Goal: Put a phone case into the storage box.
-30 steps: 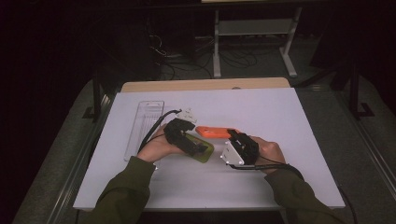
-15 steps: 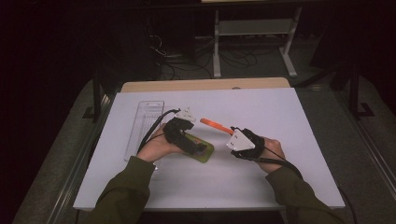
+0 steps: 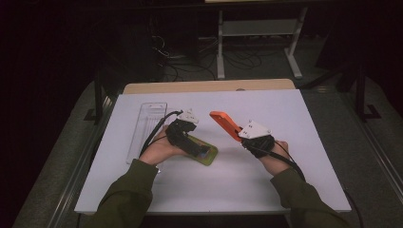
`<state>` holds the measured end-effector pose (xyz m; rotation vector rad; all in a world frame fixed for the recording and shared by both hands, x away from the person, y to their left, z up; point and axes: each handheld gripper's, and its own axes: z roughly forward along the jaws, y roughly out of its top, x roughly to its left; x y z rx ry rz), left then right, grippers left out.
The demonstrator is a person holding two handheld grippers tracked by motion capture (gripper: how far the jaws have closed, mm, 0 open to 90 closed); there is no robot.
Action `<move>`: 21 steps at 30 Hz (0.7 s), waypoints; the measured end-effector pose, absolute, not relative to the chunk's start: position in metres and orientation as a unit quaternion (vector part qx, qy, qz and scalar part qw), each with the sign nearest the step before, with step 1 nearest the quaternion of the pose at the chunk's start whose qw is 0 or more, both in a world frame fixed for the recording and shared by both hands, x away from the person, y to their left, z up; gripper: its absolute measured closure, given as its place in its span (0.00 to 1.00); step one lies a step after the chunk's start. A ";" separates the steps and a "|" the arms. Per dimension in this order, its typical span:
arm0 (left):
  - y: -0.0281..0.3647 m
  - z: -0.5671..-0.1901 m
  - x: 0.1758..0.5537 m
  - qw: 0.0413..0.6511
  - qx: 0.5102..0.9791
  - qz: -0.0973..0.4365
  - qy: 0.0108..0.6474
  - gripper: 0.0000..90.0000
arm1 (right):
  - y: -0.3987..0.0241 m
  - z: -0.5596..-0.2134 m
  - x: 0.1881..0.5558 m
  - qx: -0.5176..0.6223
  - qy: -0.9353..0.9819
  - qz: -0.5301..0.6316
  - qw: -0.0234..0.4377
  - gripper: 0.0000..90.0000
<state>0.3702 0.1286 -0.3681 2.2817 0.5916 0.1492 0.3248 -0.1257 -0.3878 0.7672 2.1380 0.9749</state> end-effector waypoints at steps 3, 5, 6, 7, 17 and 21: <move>0.128 -0.368 0.370 0.381 0.893 0.059 0.234 0.00 | -0.129 -0.387 0.328 0.308 0.817 0.380 0.306 0.91; 0.130 -0.368 0.371 0.370 0.900 0.061 0.223 0.00 | -0.131 -0.387 0.330 0.322 0.813 0.387 0.291 0.91; 0.129 -0.368 0.371 0.372 0.898 0.061 0.226 0.00 | -0.132 -0.387 0.330 0.331 0.811 0.392 0.283 0.91; 0.129 -0.368 0.371 0.373 0.898 0.060 0.226 0.00 | -0.132 -0.387 0.331 0.337 0.810 0.394 0.275 0.91; 0.127 -0.370 0.371 0.368 0.898 0.058 0.234 0.00 | -0.140 -0.389 0.339 0.390 0.795 0.410 0.220 0.91; 0.127 -0.369 0.371 0.380 0.890 0.061 0.243 0.00 | -0.138 -0.389 0.338 0.404 0.787 0.420 0.204 0.91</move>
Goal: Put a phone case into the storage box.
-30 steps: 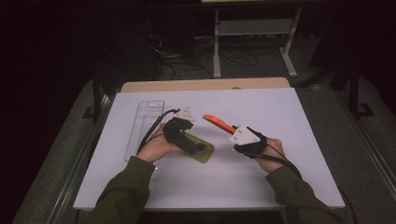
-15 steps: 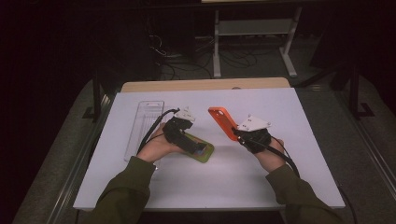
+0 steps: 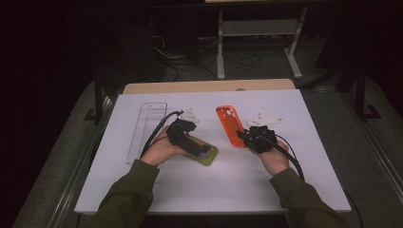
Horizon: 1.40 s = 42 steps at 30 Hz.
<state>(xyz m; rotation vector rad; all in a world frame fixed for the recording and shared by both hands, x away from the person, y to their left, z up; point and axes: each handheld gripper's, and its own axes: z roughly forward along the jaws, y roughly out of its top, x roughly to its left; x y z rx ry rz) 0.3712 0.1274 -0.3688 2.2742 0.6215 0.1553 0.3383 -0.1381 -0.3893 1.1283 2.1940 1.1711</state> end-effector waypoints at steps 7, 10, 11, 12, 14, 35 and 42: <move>0.126 -0.365 0.372 0.416 0.866 0.061 0.269 0.00 | -0.131 -0.391 0.337 0.402 0.787 0.422 0.203 0.91; 0.126 -0.362 0.373 0.428 0.860 0.066 0.271 0.00 | -0.126 -0.391 0.334 0.406 0.786 0.421 0.198 0.91; 0.125 -0.362 0.372 0.435 0.854 0.062 0.280 0.00 | -0.126 -0.391 0.334 0.402 0.788 0.419 0.203 0.91; 0.125 -0.362 0.373 0.438 0.853 0.065 0.276 0.00 | -0.124 -0.391 0.333 0.404 0.785 0.423 0.203 0.91; 0.123 -0.362 0.374 0.446 0.846 0.064 0.285 0.00 | -0.121 -0.391 0.332 0.405 0.783 0.425 0.205 0.91; 0.110 -0.361 0.387 0.476 0.822 0.057 0.307 0.00 | -0.105 -0.390 0.325 0.395 0.778 0.441 0.210 0.91; 0.107 -0.364 0.390 0.487 0.815 0.047 0.310 0.00 | -0.102 -0.390 0.324 0.399 0.775 0.444 0.206 0.91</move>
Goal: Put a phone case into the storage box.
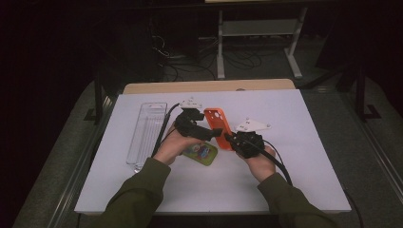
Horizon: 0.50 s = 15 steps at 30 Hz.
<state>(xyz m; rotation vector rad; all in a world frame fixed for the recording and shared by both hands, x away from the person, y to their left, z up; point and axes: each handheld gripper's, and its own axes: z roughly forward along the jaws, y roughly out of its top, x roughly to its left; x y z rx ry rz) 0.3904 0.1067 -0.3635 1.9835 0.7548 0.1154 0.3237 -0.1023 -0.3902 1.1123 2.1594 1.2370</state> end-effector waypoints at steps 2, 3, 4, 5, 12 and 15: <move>0.106 -0.364 0.391 0.490 0.813 0.046 0.310 0.00 | -0.101 -0.390 0.324 0.397 0.776 0.445 0.207 0.91; 0.105 -0.365 0.391 0.493 0.812 0.045 0.311 0.00 | -0.100 -0.391 0.323 0.397 0.776 0.445 0.206 0.91; 0.104 -0.365 0.390 0.493 0.811 0.043 0.313 0.00 | -0.099 -0.391 0.323 0.396 0.776 0.445 0.208 0.91; 0.104 -0.365 0.390 0.493 0.811 0.043 0.313 0.00 | -0.099 -0.391 0.323 0.396 0.776 0.445 0.207 0.91; 0.100 -0.367 0.390 0.506 0.802 0.034 0.316 0.00 | -0.096 -0.392 0.323 0.393 0.775 0.446 0.212 0.91; 0.100 -0.367 0.390 0.507 0.800 0.034 0.319 0.00 | -0.094 -0.393 0.323 0.393 0.775 0.446 0.214 0.91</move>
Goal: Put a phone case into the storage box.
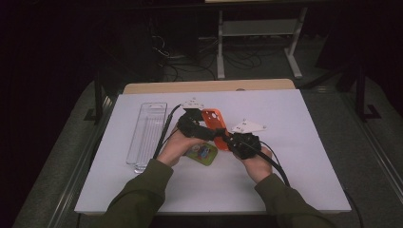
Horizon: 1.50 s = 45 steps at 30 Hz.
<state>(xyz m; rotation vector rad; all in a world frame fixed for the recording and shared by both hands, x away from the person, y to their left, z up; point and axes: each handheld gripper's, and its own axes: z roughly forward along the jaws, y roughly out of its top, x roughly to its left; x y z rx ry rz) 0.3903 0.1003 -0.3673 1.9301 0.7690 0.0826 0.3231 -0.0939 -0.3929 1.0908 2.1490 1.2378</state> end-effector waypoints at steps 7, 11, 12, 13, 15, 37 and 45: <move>0.102 -0.368 0.391 0.515 0.791 0.039 0.329 0.00 | -0.087 -0.395 0.321 0.394 0.776 0.445 0.213 0.91; 0.102 -0.368 0.391 0.519 0.785 0.034 0.336 0.00 | -0.085 -0.397 0.319 0.394 0.777 0.444 0.210 0.91; 0.101 -0.369 0.391 0.524 0.780 0.032 0.341 0.00 | -0.084 -0.398 0.319 0.394 0.778 0.442 0.210 0.91; 0.102 -0.369 0.391 0.519 0.784 0.031 0.339 0.00 | -0.083 -0.398 0.319 0.392 0.779 0.442 0.211 0.91; 0.102 -0.369 0.392 0.520 0.783 0.030 0.340 0.00 | -0.082 -0.399 0.319 0.393 0.780 0.441 0.209 0.91; 0.106 -0.369 0.391 0.527 0.771 0.030 0.357 0.12 | -0.079 -0.403 0.318 0.388 0.786 0.432 0.213 0.91; 0.105 -0.366 0.388 0.535 0.768 0.033 0.350 0.16 | -0.081 -0.400 0.318 0.385 0.785 0.433 0.217 0.91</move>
